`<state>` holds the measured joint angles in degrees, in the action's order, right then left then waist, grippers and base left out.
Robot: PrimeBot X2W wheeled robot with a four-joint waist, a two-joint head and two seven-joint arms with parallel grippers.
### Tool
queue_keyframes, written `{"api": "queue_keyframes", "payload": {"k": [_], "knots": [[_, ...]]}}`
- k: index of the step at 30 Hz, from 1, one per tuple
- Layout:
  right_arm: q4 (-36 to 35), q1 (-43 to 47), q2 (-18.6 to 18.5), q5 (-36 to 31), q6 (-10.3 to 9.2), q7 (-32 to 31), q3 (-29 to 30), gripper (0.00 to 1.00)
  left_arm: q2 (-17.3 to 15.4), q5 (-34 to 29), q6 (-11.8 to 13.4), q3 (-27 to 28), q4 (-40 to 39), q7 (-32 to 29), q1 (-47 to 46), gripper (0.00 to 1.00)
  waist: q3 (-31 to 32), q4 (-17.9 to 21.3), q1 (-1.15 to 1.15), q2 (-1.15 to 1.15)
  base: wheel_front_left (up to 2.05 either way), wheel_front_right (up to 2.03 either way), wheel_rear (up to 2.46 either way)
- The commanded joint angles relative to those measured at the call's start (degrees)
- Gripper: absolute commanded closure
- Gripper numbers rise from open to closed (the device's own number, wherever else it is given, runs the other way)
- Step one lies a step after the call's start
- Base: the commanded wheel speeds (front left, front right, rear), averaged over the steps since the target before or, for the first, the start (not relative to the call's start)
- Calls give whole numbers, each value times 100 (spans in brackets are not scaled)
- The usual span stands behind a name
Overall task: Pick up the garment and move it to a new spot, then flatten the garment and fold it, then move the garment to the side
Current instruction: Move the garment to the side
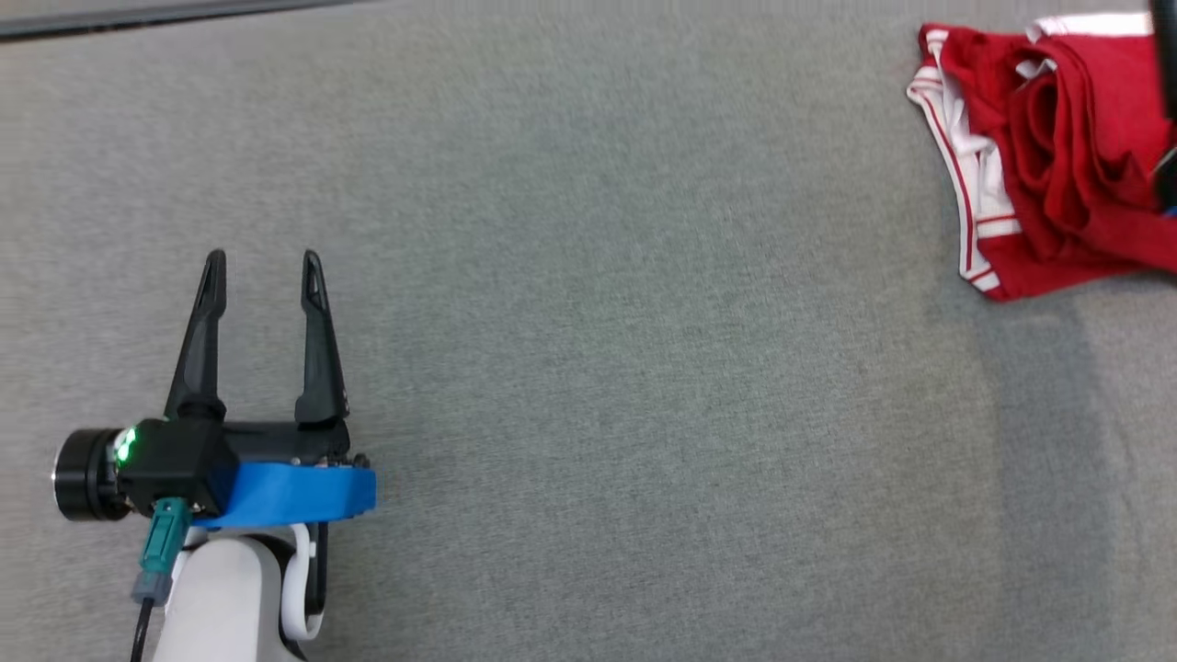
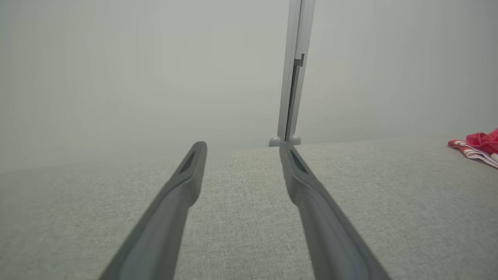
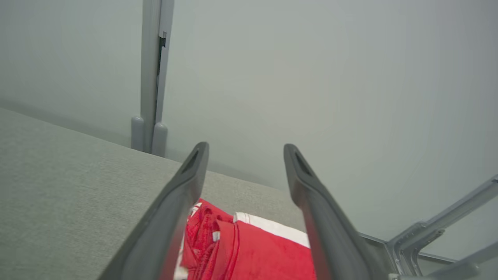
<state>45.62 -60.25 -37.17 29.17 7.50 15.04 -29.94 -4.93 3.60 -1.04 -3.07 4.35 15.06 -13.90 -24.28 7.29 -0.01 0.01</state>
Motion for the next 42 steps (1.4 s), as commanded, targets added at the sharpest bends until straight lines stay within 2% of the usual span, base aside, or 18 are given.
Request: {"api": "queue_keyframes", "payload": {"k": [1, 6, 16, 32, 42], "knots": [[-134, 252, 146, -130, -1, 13, 119, 0, 20, 44, -11, 21, 43, 14, 104, 0, 138, -21, 1, -1, 0, 0, 0], [-661, 937, 657, -452, -1, 14, 593, 0, 66, 79, 28, 92, 105, 14, 388, 0, 581, -170, 1, -1, 0, 0, 0], [-1388, 2245, 1463, -711, -1, 15, 1093, 0, 121, 133, -84, 188, 349, 14, 756, 0, 1236, -323, 1, -1, 0, 0, 0], [-2581, 4619, 2276, -960, 0, 16, 2086, 0, 189, 251, -126, 256, 674, 13, 1017, 0, 1861, -417, 1, -1, 0, 0, 0], [-3211, 5520, 2778, -1364, 0, 15, 2675, 0, 198, 283, -58, 222, 805, 14, 1187, 0, 2122, -605, 1, -1, 0, 0, 0]]}}
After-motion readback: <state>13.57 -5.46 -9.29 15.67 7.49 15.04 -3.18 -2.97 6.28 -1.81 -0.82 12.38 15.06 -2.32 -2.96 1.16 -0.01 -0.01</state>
